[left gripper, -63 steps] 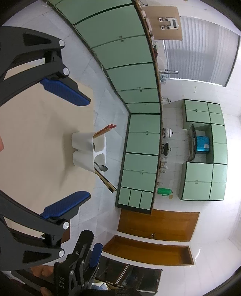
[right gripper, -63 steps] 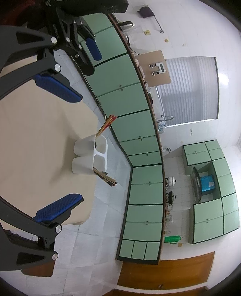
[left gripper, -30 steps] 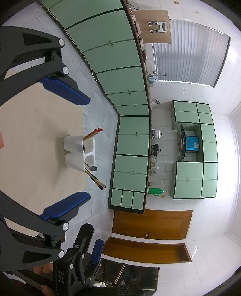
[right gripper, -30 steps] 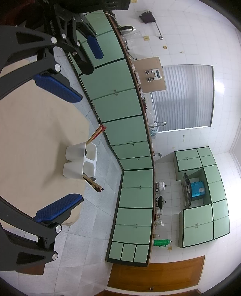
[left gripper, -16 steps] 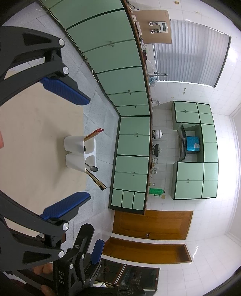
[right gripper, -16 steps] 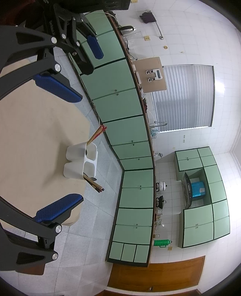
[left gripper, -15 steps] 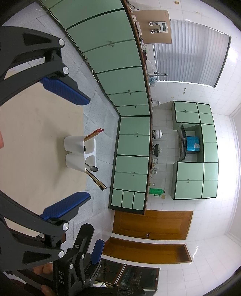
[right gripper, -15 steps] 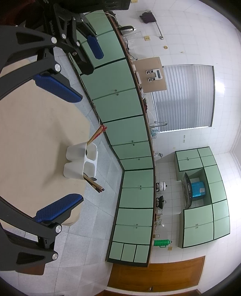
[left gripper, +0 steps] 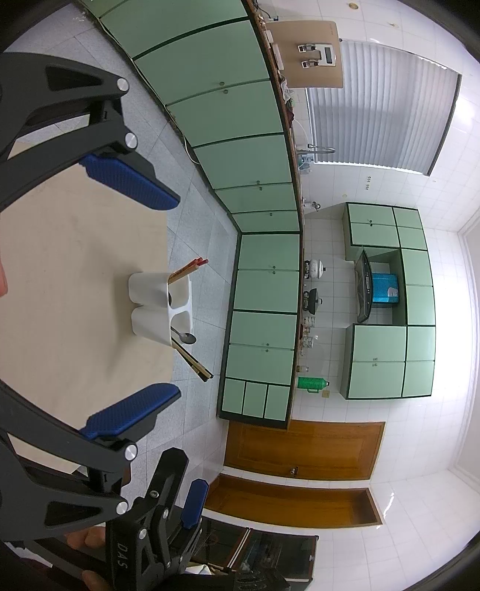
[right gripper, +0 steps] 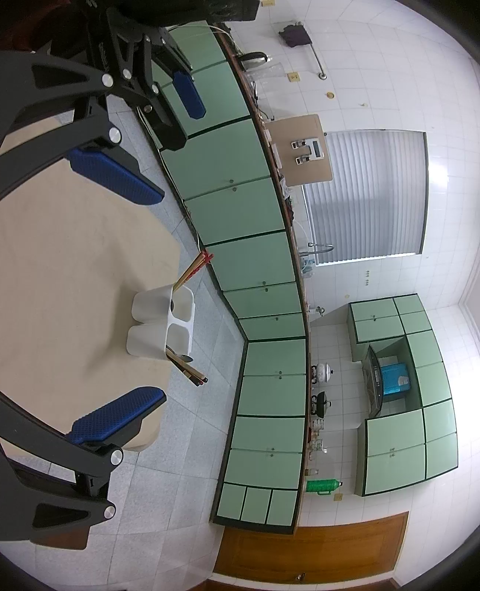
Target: Organize utensils
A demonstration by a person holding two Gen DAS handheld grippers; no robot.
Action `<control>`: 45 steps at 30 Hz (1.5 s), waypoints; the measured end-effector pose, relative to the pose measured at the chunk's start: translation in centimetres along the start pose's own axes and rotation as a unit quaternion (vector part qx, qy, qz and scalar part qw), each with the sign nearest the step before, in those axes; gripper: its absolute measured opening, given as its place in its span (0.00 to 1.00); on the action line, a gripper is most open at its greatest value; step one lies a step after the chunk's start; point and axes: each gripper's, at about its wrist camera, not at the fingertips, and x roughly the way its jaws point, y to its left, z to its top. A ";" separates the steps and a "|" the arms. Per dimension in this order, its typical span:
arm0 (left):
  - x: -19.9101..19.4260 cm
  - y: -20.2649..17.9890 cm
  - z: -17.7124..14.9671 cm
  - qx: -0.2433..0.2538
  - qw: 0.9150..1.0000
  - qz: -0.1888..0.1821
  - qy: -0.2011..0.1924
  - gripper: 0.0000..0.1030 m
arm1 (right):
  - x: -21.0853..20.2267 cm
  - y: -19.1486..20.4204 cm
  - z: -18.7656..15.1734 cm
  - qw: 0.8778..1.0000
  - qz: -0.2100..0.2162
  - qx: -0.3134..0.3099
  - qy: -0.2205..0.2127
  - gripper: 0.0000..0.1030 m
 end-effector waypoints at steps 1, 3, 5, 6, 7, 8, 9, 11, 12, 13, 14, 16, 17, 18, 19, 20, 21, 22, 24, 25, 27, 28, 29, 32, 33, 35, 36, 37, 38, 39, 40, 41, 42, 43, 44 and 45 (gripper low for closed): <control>0.0 0.0 0.0 0.000 1.000 0.000 0.000 0.89 | 0.0 0.0 0.0 1.000 0.000 0.000 0.000 0.94; 0.1 0.0 0.0 -0.001 1.000 0.000 0.001 0.89 | 0.0 0.0 0.0 1.000 0.000 0.000 0.000 0.94; 0.1 0.0 0.0 0.000 1.000 0.000 0.001 0.89 | 0.0 0.0 0.0 1.000 0.000 0.000 0.000 0.94; 0.0 0.1 0.0 0.000 1.000 0.000 0.001 0.89 | 0.0 0.0 0.0 1.000 0.000 0.000 0.000 0.94; 0.1 0.0 0.0 0.000 1.000 0.000 0.001 0.89 | 0.0 0.0 0.0 1.000 0.000 0.000 0.001 0.94; 0.1 0.0 0.0 -0.001 1.000 0.000 0.001 0.89 | 0.0 0.0 0.0 1.000 0.001 0.000 0.001 0.94; 0.1 0.1 0.0 -0.001 1.000 0.001 0.001 0.89 | 0.0 0.1 -0.1 1.000 0.001 0.000 0.001 0.94; 0.1 0.1 0.0 -0.001 1.000 0.000 0.001 0.89 | 0.1 0.1 -0.1 1.000 0.001 0.000 0.001 0.94; 0.1 0.1 0.0 -0.001 1.000 0.000 0.001 0.89 | 0.1 0.1 -0.1 1.000 0.001 0.000 0.001 0.94; 0.1 0.1 0.1 0.000 1.000 0.001 0.001 0.89 | 0.0 0.1 -0.1 1.000 0.001 -0.001 0.002 0.94; 0.1 0.1 0.0 0.000 1.000 0.001 0.001 0.89 | 0.0 0.1 -0.1 1.000 0.000 -0.001 0.002 0.94; 0.2 0.0 0.0 -0.001 1.000 0.001 0.002 0.89 | 0.0 0.1 -0.1 1.000 0.001 0.000 0.002 0.94; 0.1 0.1 0.0 -0.001 1.000 0.001 0.002 0.89 | 0.1 0.1 -0.1 1.000 0.001 -0.001 0.002 0.94; 0.2 0.1 0.0 -0.001 1.000 0.001 0.002 0.89 | 0.1 0.1 -0.1 1.000 0.001 -0.001 0.002 0.94; 0.2 0.0 0.0 -0.001 1.000 0.002 0.002 0.89 | 0.0 0.1 -0.1 1.000 0.001 -0.001 0.002 0.94; 0.2 0.0 0.0 -0.001 1.000 0.002 0.002 0.89 | 0.1 0.1 -0.1 1.000 0.001 -0.001 0.002 0.94; 0.2 0.0 0.0 -0.001 1.000 0.001 0.002 0.89 | 0.1 0.2 -0.1 1.000 0.000 -0.001 0.002 0.94; 0.2 0.0 0.0 -0.001 1.000 0.002 0.002 0.89 | 0.1 0.2 0.0 1.000 0.001 -0.001 0.002 0.94; 0.2 0.0 0.0 -0.002 1.000 0.001 0.003 0.89 | 0.1 0.2 -0.1 1.000 0.000 -0.001 0.002 0.94; 0.2 0.1 0.0 -0.002 1.000 0.001 0.003 0.89 | 0.2 0.2 -0.2 1.000 0.000 0.000 0.002 0.94; 0.3 0.0 -0.1 -0.002 1.000 0.000 0.004 0.89 | 0.2 0.2 -0.3 1.000 0.000 0.000 0.003 0.94; 0.3 0.0 -0.1 -0.002 1.000 0.000 0.004 0.89 | 0.2 0.2 -0.4 1.000 0.000 0.000 0.003 0.94; 0.3 0.0 -0.2 -0.002 1.000 0.000 0.004 0.89 | 0.3 0.2 -0.5 1.000 0.000 0.000 0.003 0.94; 0.3 0.0 -0.3 -0.002 1.000 0.000 0.005 0.89 | 0.4 0.2 -0.6 1.000 -0.001 -0.001 0.004 0.94; 0.3 0.1 -0.3 -0.003 1.000 -0.001 0.006 0.89 | 0.4 0.1 -0.6 1.000 -0.001 -0.001 0.004 0.94; 0.3 0.1 -0.5 -0.005 1.000 -0.002 0.007 0.89 | 0.4 0.1 -0.6 1.000 -0.001 0.000 0.005 0.94; 0.3 0.2 -0.6 -0.005 1.000 -0.002 0.008 0.89 | 0.4 0.0 -0.7 1.000 -0.001 0.000 0.005 0.94; 0.4 0.1 -0.6 -0.005 1.000 -0.002 0.008 0.89 | 0.4 -0.1 -0.7 1.000 -0.001 0.000 0.006 0.94; 0.4 0.1 -0.6 -0.005 1.000 -0.001 0.008 0.89 | 0.4 -0.1 -0.7 1.000 -0.002 0.000 0.007 0.94; 0.4 0.1 -0.6 -0.005 1.000 -0.001 0.008 0.89 | 0.5 -0.2 -0.7 1.000 -0.001 0.001 0.008 0.94; 0.4 0.1 -0.6 -0.005 1.000 -0.002 0.008 0.89 | 0.4 -0.2 -0.7 1.000 -0.001 0.002 0.008 0.94; 0.4 0.2 -0.6 -0.005 1.000 -0.002 0.008 0.89 | 0.5 -0.3 -0.6 1.000 -0.001 0.001 0.008 0.94; 0.3 0.2 -0.6 -0.005 1.000 -0.002 0.009 0.89 | 0.4 -0.3 -0.7 1.000 -0.001 0.001 0.008 0.94; 0.4 0.2 -0.6 -0.005 1.000 -0.002 0.009 0.89 | 0.4 -0.3 -0.7 1.000 -0.002 0.000 0.008 0.94; 0.4 0.2 -0.6 -0.005 1.000 -0.003 0.009 0.89 | 0.4 -0.3 -0.7 1.000 -0.002 0.000 0.009 0.94; 0.5 0.0 -0.6 -0.005 1.000 -0.002 0.009 0.89 | 0.4 -0.3 -0.7 1.000 -0.002 0.001 0.009 0.94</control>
